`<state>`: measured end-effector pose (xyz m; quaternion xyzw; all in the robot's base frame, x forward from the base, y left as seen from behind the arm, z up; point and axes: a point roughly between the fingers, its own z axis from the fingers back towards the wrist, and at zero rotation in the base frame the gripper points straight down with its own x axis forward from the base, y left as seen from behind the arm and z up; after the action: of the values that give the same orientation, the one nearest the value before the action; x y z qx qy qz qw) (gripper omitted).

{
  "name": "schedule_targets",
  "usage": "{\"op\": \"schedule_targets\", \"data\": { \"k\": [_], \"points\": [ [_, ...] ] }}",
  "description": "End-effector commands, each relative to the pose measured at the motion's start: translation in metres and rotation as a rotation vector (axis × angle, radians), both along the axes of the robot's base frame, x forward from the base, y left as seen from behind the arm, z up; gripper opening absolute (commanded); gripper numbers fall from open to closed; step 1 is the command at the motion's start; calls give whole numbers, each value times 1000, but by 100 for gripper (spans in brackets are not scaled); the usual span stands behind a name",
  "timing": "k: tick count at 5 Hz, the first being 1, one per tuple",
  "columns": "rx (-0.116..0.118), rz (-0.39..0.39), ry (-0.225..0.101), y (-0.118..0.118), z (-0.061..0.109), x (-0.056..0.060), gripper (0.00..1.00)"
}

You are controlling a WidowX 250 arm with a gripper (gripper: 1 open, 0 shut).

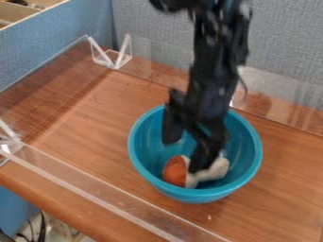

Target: Remove the mushroom from inside the blue bowl and put it on the table

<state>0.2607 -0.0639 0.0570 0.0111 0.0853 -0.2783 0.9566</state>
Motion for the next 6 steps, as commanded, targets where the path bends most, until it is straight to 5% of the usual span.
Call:
{"op": "schedule_targets", "data": {
  "k": [1, 2, 6],
  "points": [
    [-8, -17, -12, -4, -11, 4, 100],
    [-8, -23, -12, -4, -12, 5, 0],
    [-20, -3, -21, -3, 5, 2, 0]
  ]
}}
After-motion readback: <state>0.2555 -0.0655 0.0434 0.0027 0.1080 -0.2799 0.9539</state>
